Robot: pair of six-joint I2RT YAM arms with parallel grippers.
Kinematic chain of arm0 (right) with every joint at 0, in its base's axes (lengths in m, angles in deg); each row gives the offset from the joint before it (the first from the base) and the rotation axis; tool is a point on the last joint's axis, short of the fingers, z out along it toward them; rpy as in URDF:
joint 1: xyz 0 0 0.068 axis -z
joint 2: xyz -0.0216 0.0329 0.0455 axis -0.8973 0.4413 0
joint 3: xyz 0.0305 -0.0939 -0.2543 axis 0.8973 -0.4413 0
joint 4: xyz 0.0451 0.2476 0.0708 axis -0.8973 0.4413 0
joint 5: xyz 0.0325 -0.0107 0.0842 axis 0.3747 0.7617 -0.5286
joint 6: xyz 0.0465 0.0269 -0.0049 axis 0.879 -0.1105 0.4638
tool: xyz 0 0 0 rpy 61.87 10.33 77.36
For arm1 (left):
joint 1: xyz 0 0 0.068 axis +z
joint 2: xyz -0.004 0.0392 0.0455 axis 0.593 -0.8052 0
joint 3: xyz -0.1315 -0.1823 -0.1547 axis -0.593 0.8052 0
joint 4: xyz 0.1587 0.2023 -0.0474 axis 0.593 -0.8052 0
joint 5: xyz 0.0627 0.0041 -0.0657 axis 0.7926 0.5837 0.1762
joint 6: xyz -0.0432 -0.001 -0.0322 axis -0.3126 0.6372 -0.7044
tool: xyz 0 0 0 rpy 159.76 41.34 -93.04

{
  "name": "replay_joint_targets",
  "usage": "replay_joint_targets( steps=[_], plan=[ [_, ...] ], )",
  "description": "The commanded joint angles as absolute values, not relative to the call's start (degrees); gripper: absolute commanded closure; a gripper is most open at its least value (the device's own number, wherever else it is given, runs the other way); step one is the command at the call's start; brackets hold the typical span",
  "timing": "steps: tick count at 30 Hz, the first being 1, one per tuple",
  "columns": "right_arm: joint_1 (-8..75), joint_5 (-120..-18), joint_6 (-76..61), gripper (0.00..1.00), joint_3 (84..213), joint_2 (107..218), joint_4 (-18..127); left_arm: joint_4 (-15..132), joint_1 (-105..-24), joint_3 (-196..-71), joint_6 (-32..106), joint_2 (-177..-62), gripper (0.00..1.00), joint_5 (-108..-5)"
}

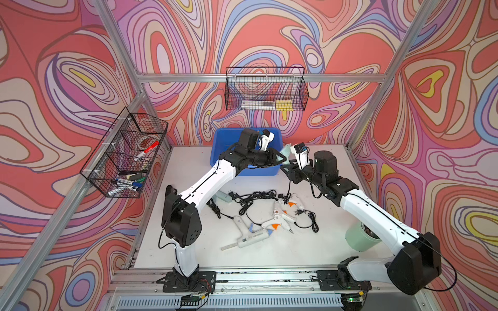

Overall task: Put the hot melt glue gun into the storage box
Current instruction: Pick up the hot melt adhesive gun from the center of the board.

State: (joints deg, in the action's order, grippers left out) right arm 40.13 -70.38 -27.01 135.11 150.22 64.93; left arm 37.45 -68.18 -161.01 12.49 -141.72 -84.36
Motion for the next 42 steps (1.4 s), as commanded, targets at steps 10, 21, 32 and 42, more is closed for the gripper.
replay_joint_targets(
  steps=[10,21,32,42],
  plan=[
    [39.62,-57.57,-23.75,0.02,130.7,138.28,62.32,45.85,-60.92,-167.27,3.84,-137.09,1.0,-82.45],
    [39.64,-48.07,-20.47,0.02,126.43,133.4,63.94,55.08,-51.86,-167.22,-3.75,-133.86,1.0,-80.67],
    [39.57,-48.57,-19.24,0.02,124.47,131.62,64.6,57.42,-42.3,-168.03,-4.5,-134.5,1.0,-79.28],
    [39.59,-48.6,-18.12,0.02,124.56,133.03,66.15,60.87,-40.15,-163.87,-6.15,-141.16,1.0,-80.28]
  ],
)
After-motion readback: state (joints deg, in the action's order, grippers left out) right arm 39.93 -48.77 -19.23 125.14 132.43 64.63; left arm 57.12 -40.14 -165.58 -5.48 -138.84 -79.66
